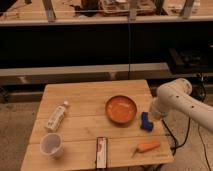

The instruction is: Push the ceramic bowl across the table

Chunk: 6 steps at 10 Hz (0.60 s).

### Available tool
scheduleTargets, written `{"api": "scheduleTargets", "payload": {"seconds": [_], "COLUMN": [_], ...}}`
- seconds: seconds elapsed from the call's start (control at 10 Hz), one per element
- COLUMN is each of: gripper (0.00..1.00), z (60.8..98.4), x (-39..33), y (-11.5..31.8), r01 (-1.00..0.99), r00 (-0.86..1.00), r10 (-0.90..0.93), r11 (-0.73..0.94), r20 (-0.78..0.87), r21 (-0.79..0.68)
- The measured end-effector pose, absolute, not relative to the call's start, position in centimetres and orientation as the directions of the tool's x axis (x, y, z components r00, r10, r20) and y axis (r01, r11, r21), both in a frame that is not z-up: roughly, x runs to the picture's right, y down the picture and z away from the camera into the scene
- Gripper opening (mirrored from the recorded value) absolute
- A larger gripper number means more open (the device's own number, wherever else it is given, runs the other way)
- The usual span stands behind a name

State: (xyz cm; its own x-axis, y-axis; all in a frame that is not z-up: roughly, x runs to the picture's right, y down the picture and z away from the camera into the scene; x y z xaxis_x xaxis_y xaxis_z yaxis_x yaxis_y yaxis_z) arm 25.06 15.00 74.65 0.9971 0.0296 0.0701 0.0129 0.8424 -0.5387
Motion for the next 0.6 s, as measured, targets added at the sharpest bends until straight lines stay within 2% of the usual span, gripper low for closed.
{"api": "scheduleTargets", "payload": {"seconds": [0.6], "gripper": [0.03], "z": [76.3], "x": [24.9], "y": [15.2], "r01": [0.025], "r00": [0.996], "r10": [0.025], "r11": [0.838], "r20": [0.085], "r21": [-0.546]}}
